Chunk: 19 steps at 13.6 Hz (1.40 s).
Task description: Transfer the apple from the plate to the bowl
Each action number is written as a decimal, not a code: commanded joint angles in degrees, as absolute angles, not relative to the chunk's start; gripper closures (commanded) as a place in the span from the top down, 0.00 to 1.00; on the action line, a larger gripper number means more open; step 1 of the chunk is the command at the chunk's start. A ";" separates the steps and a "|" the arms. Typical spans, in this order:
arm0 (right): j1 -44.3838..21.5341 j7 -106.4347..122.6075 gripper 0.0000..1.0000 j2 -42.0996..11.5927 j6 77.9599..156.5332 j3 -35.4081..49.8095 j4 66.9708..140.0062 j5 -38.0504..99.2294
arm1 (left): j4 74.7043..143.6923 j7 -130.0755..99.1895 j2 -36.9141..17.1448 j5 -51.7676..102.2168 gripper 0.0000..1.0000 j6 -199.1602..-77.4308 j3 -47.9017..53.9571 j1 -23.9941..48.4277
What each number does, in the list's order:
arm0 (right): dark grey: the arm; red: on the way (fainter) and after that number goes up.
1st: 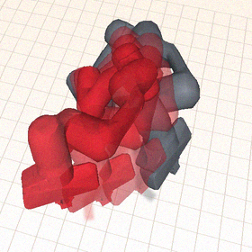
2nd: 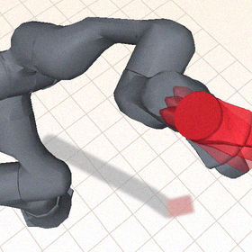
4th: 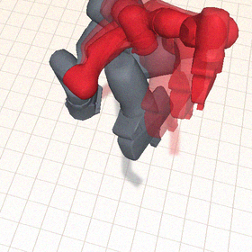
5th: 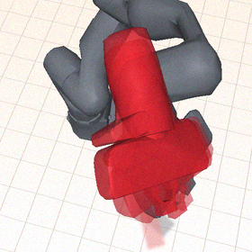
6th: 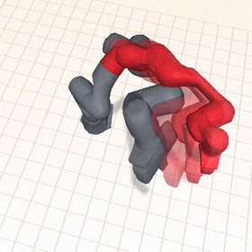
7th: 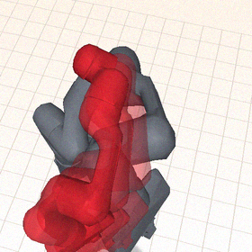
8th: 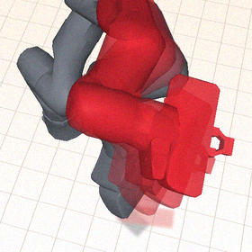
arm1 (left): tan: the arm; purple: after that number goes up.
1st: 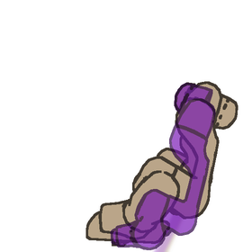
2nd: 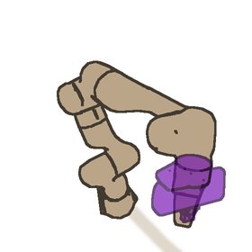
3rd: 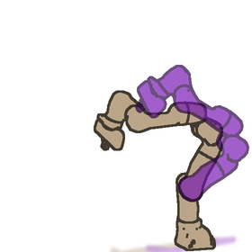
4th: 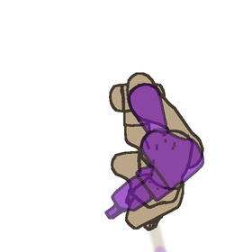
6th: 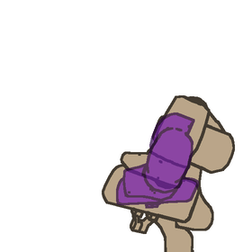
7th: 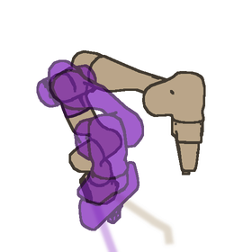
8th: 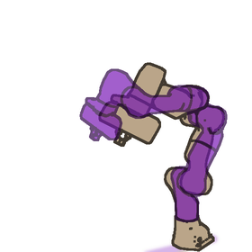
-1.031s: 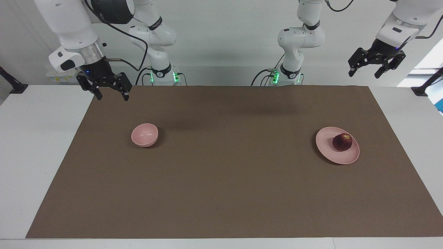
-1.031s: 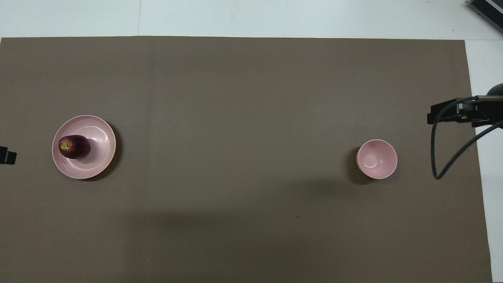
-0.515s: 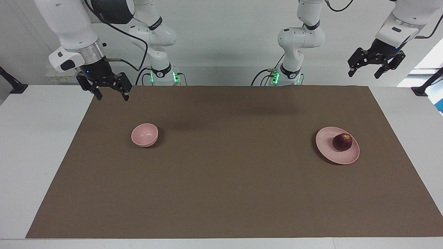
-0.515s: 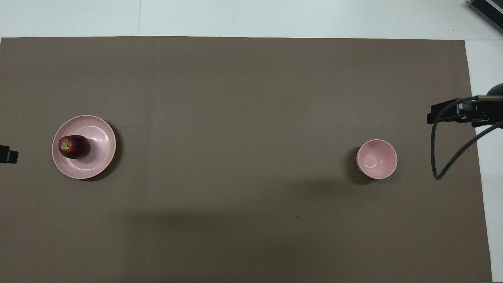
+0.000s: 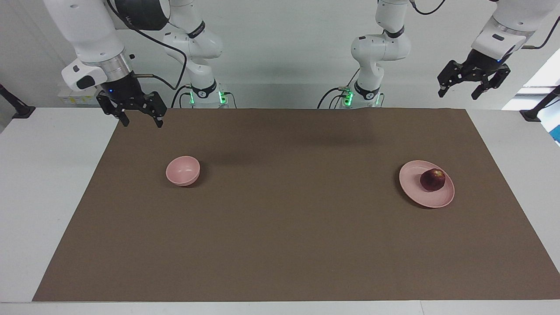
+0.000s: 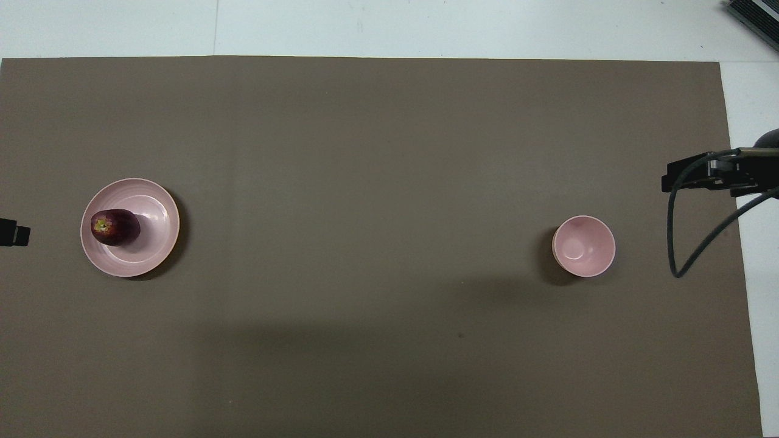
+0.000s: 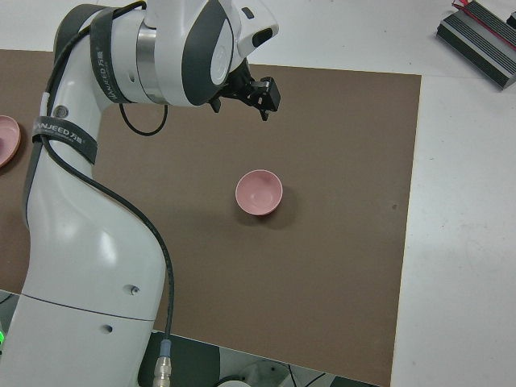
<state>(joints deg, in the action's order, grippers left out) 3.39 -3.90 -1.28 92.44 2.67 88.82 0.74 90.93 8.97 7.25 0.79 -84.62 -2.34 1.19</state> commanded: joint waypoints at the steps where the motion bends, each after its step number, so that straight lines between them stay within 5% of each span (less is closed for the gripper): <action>1: 4.04 -2.72 1.00 -0.44 93.08 2.99 89.65 0.97 | 86.86 9.93 4.76 0.62 1.00 -84.73 -2.72 1.32; 11: 4.04 -2.72 1.00 -0.44 93.08 2.99 89.65 0.97 | 87.09 16.17 -3.24 1.05 1.00 -93.58 -3.16 -0.70; 19: 4.04 -2.72 1.00 -0.44 93.08 2.99 89.65 0.97 | 101.14 23.72 -3.34 2.46 1.00 -106.94 -3.16 -3.78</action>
